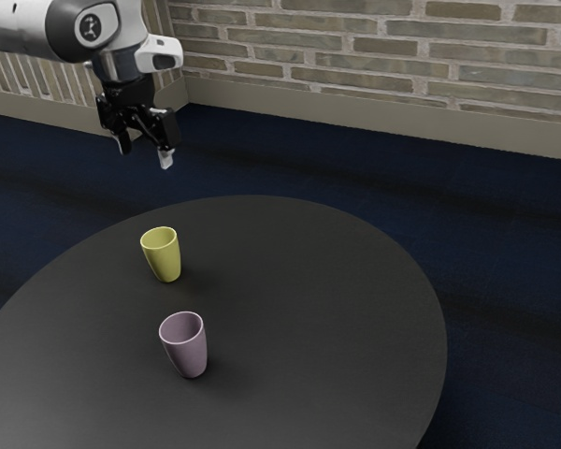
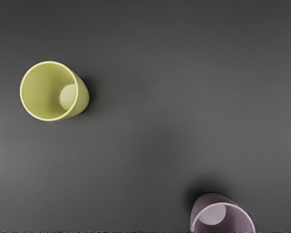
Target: Place the left cup onto the right cup
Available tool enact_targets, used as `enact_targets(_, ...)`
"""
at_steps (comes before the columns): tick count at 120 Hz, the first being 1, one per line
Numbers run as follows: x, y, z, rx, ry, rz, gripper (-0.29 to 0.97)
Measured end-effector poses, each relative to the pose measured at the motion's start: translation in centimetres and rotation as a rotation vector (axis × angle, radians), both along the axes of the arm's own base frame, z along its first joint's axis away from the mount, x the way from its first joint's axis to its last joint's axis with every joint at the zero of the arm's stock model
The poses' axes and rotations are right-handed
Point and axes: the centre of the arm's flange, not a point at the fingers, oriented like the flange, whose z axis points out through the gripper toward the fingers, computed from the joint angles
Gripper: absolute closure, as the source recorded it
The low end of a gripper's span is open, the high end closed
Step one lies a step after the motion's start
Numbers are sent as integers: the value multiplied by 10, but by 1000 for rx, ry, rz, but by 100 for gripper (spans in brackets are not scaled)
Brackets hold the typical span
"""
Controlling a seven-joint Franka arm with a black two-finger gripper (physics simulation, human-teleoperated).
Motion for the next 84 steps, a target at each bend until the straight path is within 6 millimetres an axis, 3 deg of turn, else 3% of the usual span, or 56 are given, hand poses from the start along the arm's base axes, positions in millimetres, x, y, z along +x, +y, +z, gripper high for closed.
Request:
enact_targets(44,1,-11,-2,8,6,-18,0)
enact_targets(84,10,-9,-28,60,2,-30,0)
